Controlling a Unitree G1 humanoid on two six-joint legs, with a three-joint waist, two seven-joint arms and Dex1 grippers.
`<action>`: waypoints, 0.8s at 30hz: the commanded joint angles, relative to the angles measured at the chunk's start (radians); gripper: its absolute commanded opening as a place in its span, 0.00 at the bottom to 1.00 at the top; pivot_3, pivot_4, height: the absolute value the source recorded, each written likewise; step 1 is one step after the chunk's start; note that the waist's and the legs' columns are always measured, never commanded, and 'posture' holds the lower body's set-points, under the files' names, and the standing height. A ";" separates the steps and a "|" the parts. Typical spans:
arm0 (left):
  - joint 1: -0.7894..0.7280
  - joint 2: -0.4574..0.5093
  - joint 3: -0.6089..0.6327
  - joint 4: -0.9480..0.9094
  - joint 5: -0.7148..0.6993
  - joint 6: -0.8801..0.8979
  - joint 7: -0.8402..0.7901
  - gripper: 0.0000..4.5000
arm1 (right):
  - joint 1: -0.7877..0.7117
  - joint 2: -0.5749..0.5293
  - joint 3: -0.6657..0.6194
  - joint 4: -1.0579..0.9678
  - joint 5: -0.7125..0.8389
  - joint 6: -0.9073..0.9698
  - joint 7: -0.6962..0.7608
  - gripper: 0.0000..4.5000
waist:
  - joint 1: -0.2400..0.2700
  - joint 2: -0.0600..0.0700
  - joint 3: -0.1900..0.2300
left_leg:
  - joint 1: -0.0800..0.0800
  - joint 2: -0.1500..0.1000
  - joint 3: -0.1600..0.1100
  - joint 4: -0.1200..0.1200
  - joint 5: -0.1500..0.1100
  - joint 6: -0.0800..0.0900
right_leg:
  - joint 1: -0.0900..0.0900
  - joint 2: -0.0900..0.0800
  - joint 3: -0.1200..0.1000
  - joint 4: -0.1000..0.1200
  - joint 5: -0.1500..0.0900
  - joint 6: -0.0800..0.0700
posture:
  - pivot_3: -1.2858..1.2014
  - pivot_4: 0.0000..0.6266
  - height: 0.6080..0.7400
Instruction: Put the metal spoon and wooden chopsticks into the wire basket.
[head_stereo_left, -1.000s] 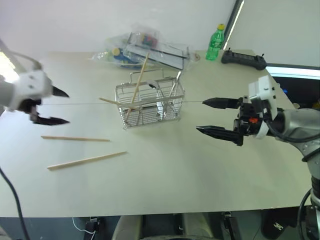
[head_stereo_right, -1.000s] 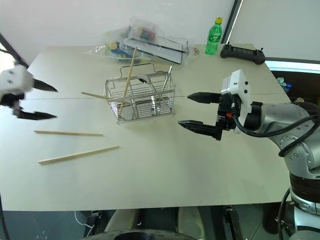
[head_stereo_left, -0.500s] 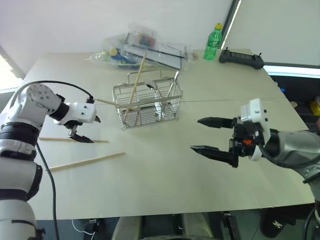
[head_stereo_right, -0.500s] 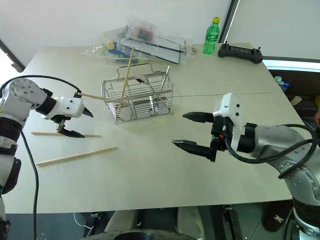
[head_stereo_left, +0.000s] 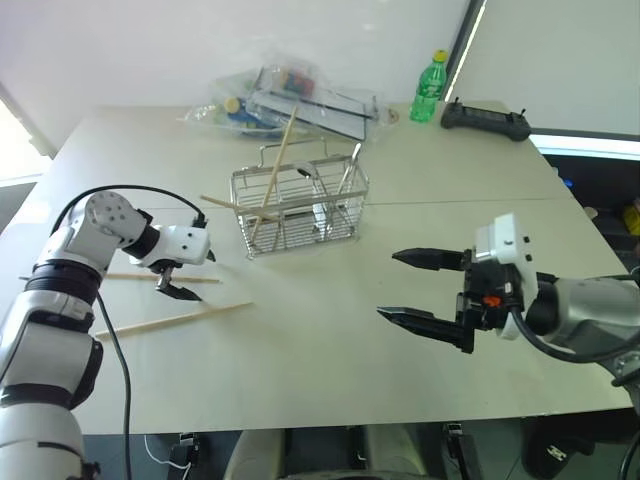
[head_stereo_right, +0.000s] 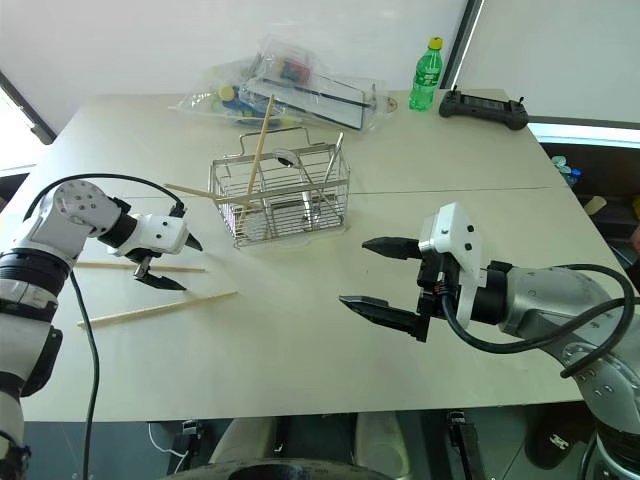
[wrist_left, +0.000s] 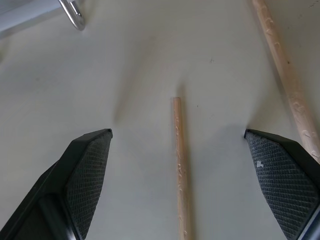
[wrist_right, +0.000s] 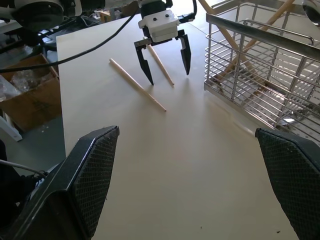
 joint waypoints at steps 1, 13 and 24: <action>-0.002 -0.029 -0.026 0.042 0.047 0.016 0.019 1.00 | -0.008 -0.005 0.016 -0.009 -0.002 -0.028 0.015 0.99 | 0.000 0.001 -0.001 | 0.000 0.000 0.000 0.000 0.000 0.000 | 0.001 0.000 0.000 0.000 0.000 0.000 | 0.52 0.24 0.99; -0.129 -0.110 -0.056 0.247 0.116 0.087 -0.043 0.14 | -0.033 0.010 0.046 0.011 -0.007 -0.045 -0.015 1.00 | -0.002 0.002 -0.002 | 0.000 -0.001 0.000 0.001 0.000 0.001 | 0.001 0.000 0.000 0.000 0.000 0.001 | 0.52 0.24 0.99; -0.146 -0.123 -0.051 0.273 0.118 0.069 -0.072 0.02 | -0.032 0.027 0.045 0.013 -0.004 -0.049 -0.064 1.00 | -0.003 0.003 -0.003 | 0.001 -0.001 0.000 0.002 -0.001 0.003 | 0.001 0.000 0.000 0.001 -0.001 0.001 | 0.52 0.24 0.99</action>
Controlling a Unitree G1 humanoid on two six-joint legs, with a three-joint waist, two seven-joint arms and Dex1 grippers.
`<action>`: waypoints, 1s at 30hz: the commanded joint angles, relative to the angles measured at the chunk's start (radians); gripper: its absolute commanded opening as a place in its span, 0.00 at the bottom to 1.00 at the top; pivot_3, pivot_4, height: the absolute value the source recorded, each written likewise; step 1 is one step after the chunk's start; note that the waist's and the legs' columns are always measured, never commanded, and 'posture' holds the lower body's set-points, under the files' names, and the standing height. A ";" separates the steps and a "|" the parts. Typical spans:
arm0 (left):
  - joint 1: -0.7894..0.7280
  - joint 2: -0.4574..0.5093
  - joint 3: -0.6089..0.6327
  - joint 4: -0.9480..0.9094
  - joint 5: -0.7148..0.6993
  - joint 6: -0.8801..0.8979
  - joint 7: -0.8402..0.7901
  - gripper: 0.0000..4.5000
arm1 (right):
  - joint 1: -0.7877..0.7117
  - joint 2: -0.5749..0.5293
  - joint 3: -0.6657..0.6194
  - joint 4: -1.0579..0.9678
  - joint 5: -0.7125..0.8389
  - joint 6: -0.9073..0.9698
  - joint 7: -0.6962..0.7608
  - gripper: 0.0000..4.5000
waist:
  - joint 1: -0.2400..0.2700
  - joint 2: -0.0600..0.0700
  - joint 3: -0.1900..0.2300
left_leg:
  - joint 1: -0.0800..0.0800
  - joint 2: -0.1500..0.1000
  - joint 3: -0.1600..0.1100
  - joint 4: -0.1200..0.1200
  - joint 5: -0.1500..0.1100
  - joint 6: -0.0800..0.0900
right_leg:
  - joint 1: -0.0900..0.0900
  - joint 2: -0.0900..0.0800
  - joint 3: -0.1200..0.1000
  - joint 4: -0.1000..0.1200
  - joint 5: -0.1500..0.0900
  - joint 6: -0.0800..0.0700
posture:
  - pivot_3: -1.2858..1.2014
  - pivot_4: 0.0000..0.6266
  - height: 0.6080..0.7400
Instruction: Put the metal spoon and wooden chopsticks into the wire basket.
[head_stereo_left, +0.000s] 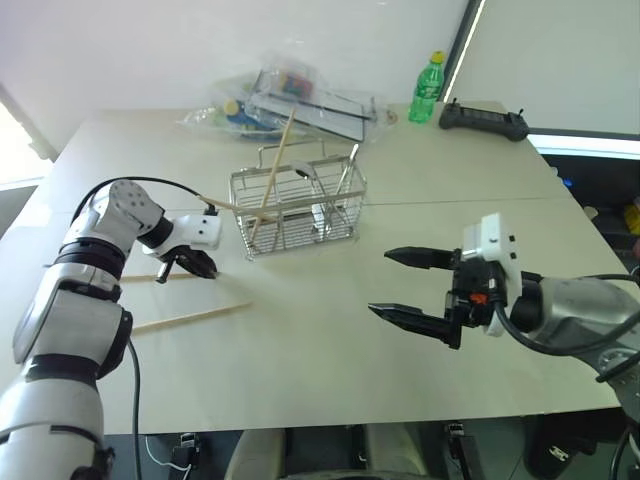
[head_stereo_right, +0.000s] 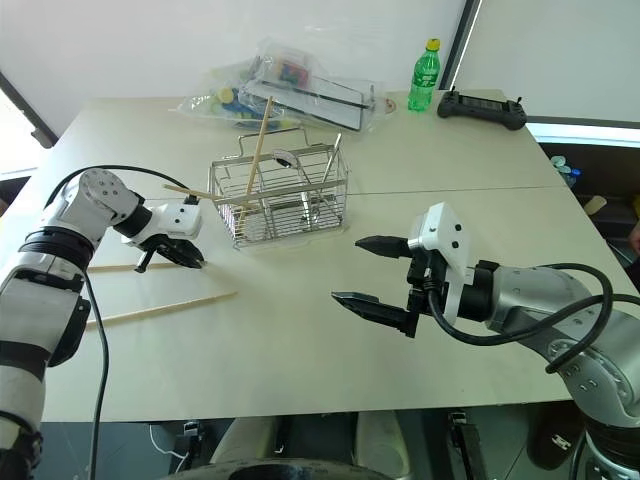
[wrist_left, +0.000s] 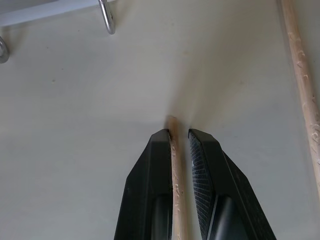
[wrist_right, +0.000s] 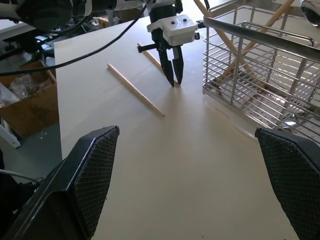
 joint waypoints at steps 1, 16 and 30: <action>0.026 -0.006 -0.026 0.016 -0.006 0.005 -0.038 0.01 | -0.008 0.009 -0.013 -0.006 0.003 -0.022 -0.011 1.00 | -0.001 0.000 0.000 | 0.000 0.000 0.000 0.000 0.000 0.000 | 0.000 0.000 0.000 0.000 0.000 0.000 | 0.52 0.24 0.99; -0.053 0.072 0.158 -0.011 -0.102 0.146 0.140 0.01 | -0.028 0.002 0.002 0.036 -0.034 -0.041 0.034 1.00 | -0.001 -0.006 0.004 | -0.001 0.000 -0.002 0.000 0.000 0.000 | -0.002 0.001 0.000 0.002 0.000 0.000 | 0.52 0.24 0.99; -0.188 0.229 0.642 -0.214 -0.492 0.615 0.447 0.01 | -0.040 0.027 0.038 0.081 -0.082 -0.072 0.077 1.00 | 0.000 -0.011 0.005 | -0.001 0.001 -0.003 -0.002 0.000 0.000 | -0.002 0.002 -0.001 0.001 0.000 0.001 | 0.52 0.24 0.99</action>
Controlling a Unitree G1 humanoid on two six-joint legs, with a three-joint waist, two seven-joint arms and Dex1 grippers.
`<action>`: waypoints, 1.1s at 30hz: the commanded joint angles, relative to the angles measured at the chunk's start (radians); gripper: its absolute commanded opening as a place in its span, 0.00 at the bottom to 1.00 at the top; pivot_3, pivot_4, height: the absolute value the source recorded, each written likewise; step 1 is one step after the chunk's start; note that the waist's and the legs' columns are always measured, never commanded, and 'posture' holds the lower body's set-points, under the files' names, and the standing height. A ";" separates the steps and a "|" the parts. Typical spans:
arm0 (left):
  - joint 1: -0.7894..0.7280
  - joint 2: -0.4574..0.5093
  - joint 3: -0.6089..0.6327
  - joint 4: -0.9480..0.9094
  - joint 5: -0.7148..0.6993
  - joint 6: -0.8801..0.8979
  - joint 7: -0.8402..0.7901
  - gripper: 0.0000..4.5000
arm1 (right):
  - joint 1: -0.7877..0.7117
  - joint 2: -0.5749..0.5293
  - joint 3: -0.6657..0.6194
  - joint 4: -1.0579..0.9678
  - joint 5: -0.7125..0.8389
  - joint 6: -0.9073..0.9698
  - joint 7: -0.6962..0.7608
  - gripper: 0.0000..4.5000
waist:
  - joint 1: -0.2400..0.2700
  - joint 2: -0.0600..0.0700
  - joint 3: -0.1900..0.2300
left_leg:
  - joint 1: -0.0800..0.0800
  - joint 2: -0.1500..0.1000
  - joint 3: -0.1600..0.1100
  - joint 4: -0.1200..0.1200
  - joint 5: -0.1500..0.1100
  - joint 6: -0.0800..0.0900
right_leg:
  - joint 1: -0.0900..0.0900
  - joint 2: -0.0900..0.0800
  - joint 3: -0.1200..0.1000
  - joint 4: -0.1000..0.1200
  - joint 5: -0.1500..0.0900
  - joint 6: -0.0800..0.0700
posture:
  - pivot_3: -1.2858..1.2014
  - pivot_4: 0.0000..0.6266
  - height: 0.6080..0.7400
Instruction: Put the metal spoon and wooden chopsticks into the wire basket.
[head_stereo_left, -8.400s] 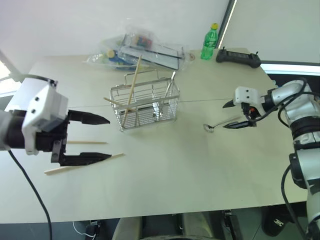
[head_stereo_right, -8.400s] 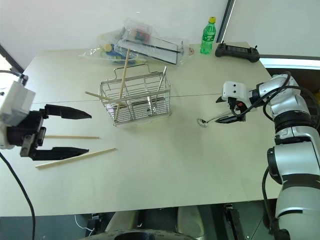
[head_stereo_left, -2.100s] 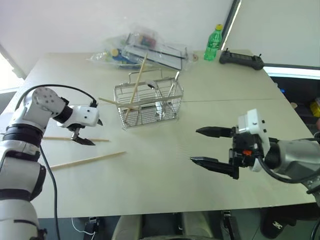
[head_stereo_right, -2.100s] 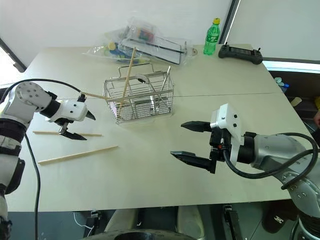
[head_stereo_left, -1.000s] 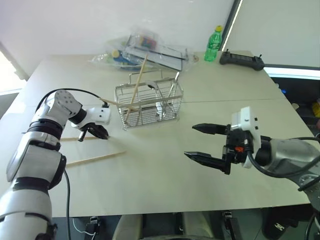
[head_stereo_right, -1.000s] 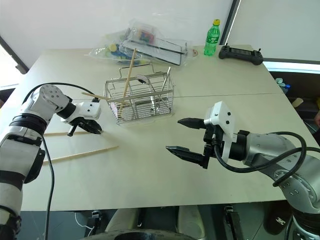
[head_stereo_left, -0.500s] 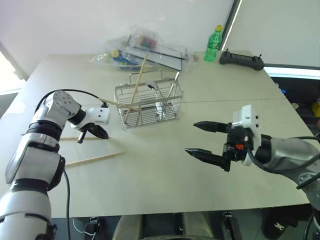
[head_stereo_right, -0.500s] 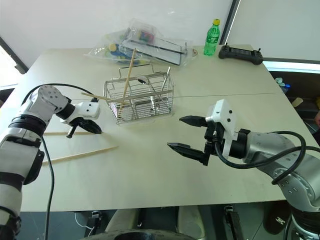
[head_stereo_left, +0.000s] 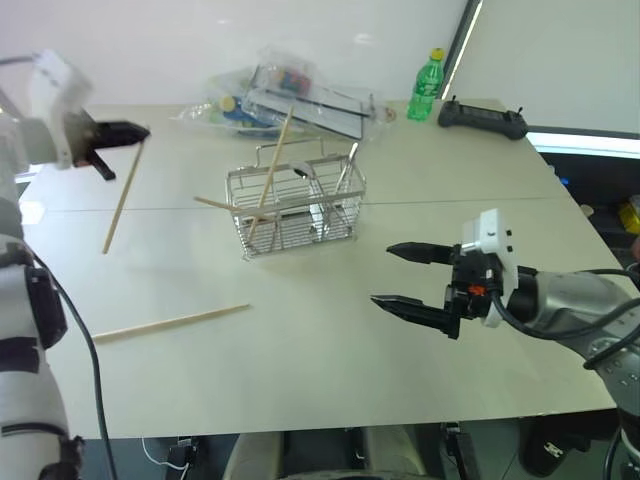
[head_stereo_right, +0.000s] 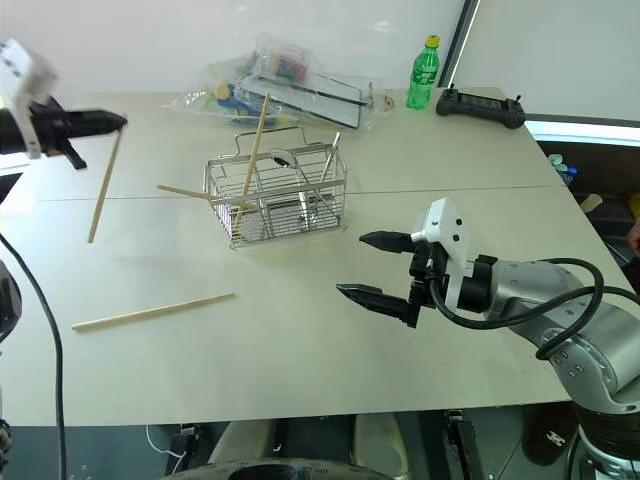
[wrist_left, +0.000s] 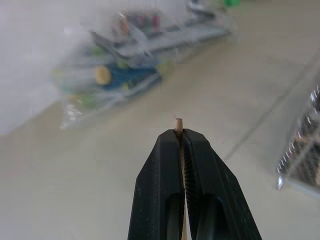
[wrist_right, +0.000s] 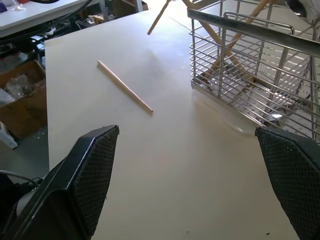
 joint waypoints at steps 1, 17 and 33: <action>-0.014 0.008 0.129 -0.175 -0.138 0.143 0.088 0.01 | -0.024 0.010 0.000 0.003 -0.004 -0.023 0.010 1.00 | 0.001 -0.002 0.000 | 0.000 0.000 0.000 0.000 0.000 0.000 | 0.000 0.000 0.000 0.000 0.000 0.000 | 0.52 0.24 0.99; -0.066 -0.256 0.277 -0.791 -0.518 0.549 0.529 0.01 | -0.042 0.014 0.016 0.014 -0.013 -0.016 0.023 1.00 | 0.000 -0.002 0.000 | 0.001 -0.001 -0.002 0.001 0.001 -0.002 | 0.001 -0.002 0.001 0.001 0.000 0.000 | 0.52 0.24 0.99; 0.096 -0.309 0.133 -0.971 -0.583 0.589 0.486 0.01 | 0.000 0.027 -0.024 -0.022 0.008 -0.016 -0.044 1.00 | 0.002 -0.001 0.000 | 0.001 -0.001 0.000 0.001 0.002 -0.003 | 0.001 -0.001 0.001 0.000 0.001 0.000 | 0.52 0.24 0.99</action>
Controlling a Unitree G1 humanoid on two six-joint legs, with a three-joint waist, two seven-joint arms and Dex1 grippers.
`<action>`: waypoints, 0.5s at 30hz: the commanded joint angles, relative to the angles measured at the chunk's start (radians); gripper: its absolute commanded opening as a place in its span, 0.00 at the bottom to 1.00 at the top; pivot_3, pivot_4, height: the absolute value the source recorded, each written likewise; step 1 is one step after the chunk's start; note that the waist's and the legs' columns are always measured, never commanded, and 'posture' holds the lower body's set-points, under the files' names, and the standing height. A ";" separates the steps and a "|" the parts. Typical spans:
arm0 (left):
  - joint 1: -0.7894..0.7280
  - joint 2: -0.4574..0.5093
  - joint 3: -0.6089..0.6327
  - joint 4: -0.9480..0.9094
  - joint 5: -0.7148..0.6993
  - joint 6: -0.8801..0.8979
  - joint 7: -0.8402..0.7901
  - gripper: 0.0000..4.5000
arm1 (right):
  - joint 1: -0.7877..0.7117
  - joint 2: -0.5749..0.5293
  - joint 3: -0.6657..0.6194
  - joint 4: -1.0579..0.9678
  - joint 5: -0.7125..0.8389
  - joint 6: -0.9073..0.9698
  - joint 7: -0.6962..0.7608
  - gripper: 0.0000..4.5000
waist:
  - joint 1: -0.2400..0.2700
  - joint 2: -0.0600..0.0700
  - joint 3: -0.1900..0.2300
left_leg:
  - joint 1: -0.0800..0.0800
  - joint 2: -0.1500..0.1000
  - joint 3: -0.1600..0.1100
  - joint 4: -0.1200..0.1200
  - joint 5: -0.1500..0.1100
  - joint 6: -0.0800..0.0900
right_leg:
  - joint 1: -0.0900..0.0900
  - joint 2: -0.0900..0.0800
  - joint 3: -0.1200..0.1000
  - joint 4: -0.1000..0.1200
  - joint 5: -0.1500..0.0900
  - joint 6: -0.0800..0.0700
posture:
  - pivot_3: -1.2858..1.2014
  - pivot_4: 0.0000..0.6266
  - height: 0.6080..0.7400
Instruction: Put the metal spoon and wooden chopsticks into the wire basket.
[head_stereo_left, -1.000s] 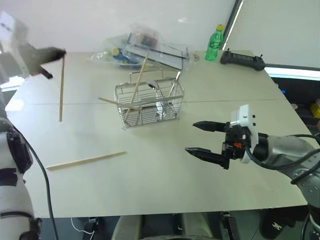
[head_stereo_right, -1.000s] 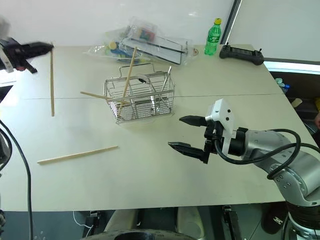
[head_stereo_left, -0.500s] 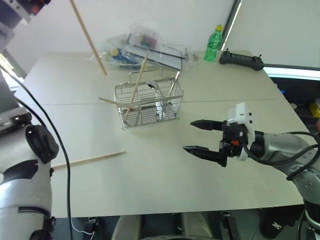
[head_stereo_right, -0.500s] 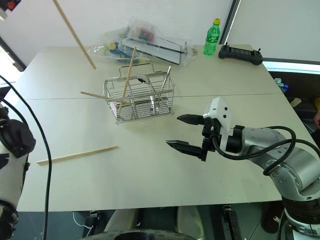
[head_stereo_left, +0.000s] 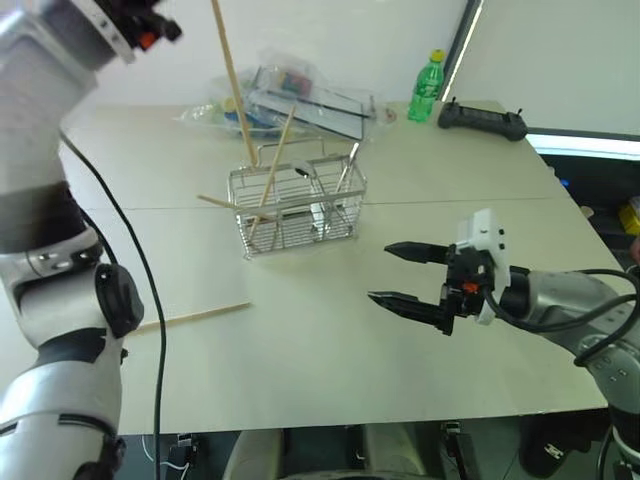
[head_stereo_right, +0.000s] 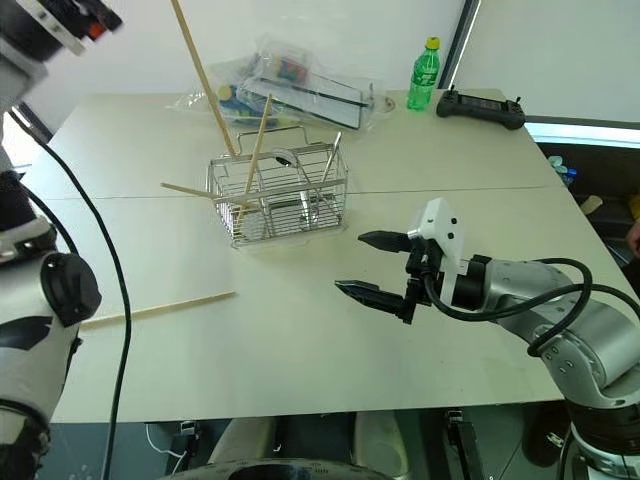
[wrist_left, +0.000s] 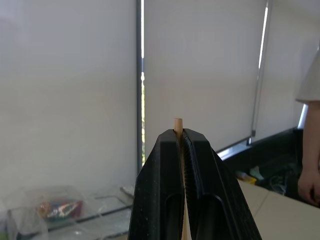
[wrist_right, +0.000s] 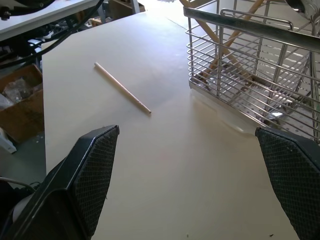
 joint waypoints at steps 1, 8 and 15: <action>0.013 -0.001 -0.012 -0.072 -0.032 0.006 -0.009 0.01 | -0.001 0.008 -0.037 -0.035 0.019 -0.015 -0.015 1.00 | 0.001 0.000 0.000 | 0.000 0.000 0.000 0.000 0.000 0.000 | 0.000 0.000 0.000 0.000 0.000 0.000 | 0.52 0.24 0.99; 0.057 -0.012 -0.013 -0.121 -0.070 0.036 0.007 0.69 | -0.010 0.009 -0.038 -0.024 0.018 -0.018 -0.013 1.00 | 0.000 0.000 0.000 | 0.000 0.000 0.000 -0.001 0.000 0.000 | 0.000 0.000 0.000 -0.001 0.000 0.000 | 0.52 0.24 0.99; 0.051 0.038 -0.017 -0.109 -0.060 0.028 -0.017 0.98 | -0.042 0.034 -0.014 -0.011 -0.007 -0.034 -0.015 1.00 | -0.001 0.000 0.000 | 0.000 0.000 0.000 0.000 0.000 0.000 | 0.000 0.000 0.000 -0.001 0.000 0.000 | 0.52 0.24 0.99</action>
